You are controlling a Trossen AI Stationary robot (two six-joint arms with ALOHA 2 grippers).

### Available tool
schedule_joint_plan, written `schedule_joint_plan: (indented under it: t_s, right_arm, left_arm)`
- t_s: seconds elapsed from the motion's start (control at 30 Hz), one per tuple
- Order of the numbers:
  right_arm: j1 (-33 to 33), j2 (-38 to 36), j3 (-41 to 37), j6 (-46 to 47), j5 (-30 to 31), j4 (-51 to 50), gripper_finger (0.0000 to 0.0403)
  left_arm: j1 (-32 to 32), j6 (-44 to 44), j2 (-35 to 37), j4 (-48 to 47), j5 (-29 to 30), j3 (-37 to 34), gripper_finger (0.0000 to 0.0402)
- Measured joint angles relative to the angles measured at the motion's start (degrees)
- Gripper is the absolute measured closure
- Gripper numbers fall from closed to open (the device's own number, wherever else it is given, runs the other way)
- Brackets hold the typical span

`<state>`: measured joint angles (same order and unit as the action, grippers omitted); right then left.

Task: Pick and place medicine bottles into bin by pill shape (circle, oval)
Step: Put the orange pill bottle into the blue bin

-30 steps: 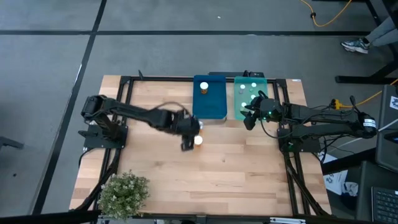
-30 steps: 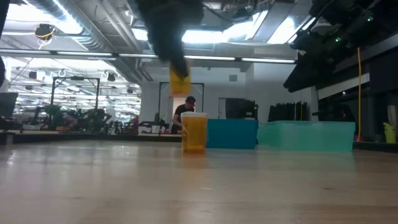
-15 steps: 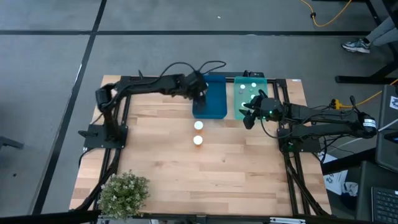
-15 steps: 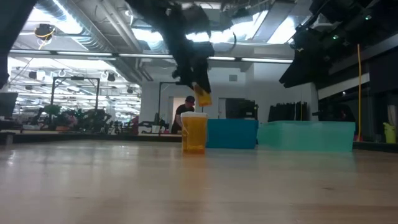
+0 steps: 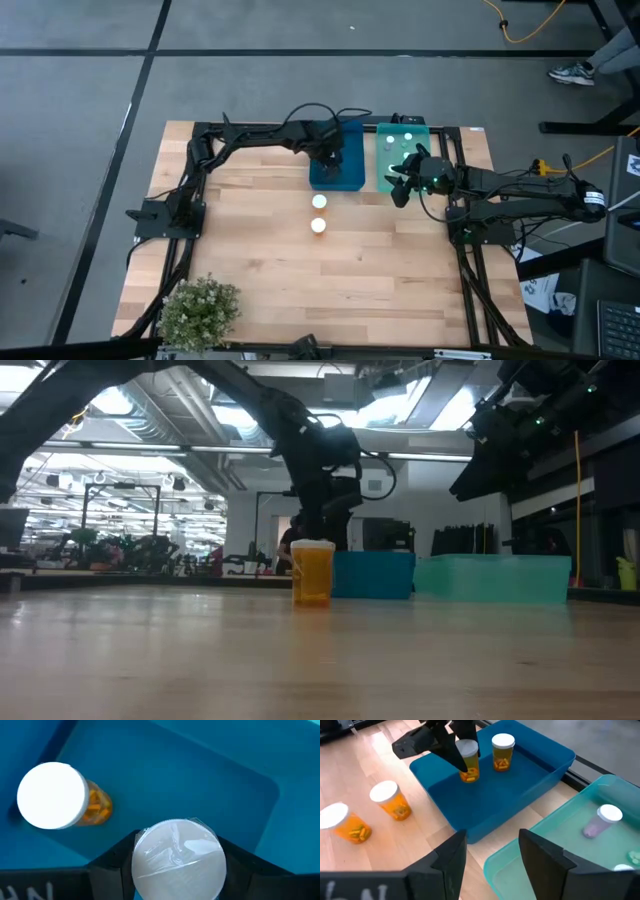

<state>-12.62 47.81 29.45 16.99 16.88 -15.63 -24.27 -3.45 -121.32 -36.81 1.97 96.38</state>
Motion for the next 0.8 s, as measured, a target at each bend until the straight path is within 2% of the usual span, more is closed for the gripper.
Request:
schedule_joint_plan:
  t_s: [0.33, 0.5, 0.7, 0.8]
  right_arm:
    - [0.0, 0.0, 0.0, -0.6, 0.0, -0.5, 0.0220]
    - [0.0, 0.0, 0.0, -0.6, 0.0, -0.5, 0.0220]
    - [0.0, 0.0, 0.0, -0.7, 0.0, -0.5, 0.0220]
    - [0.0, 0.0, 0.0, -0.7, 0.0, -0.5, 0.0220]
  left_arm:
    - [0.0, -0.9, 0.1, -1.0, 0.7, 0.2, 0.0140]
    - [0.0, -0.6, 0.2, -0.8, 3.4, 0.2, 0.0130]
    - [0.5, 0.4, 0.2, -0.4, 0.0, 3.8, 0.0128]
    - [2.1, 0.8, 0.2, -5.5, -1.1, 7.7, 0.0128]
